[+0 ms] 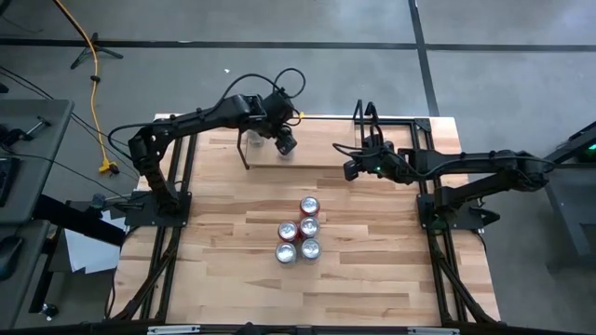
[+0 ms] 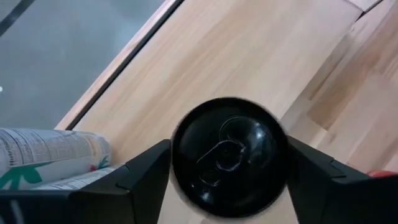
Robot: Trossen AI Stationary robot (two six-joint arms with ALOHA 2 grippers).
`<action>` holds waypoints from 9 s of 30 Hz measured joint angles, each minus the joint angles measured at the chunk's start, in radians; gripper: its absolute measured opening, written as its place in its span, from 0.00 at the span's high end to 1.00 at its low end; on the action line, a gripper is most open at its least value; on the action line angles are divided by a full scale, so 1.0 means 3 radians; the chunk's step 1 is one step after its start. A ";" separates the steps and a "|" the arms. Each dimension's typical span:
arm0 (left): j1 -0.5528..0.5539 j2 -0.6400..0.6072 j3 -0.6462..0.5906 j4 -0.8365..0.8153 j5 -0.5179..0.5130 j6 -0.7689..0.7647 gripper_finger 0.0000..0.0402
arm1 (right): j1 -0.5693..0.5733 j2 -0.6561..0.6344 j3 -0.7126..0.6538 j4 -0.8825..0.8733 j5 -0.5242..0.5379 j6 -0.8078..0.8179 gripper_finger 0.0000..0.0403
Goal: Place canned beverage on shelf
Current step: Put the white soda can aligned with the other white soda can on the shelf
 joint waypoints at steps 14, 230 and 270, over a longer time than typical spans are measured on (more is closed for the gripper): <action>0.0000 -0.0021 0.0072 -0.0029 0.0092 0.0074 0.23 | 0.0000 0.0014 0.0000 0.0012 -0.0005 0.0016 1.00; -0.0127 -0.0740 -0.1453 0.1521 -0.0676 0.0168 0.42 | -0.0036 0.0012 0.0003 0.0078 -0.0169 0.0163 1.00; -0.0145 -0.1035 -0.1453 0.1971 -0.0678 0.0883 0.20 | -0.0036 0.0013 0.0003 0.0077 -0.0168 0.0164 1.00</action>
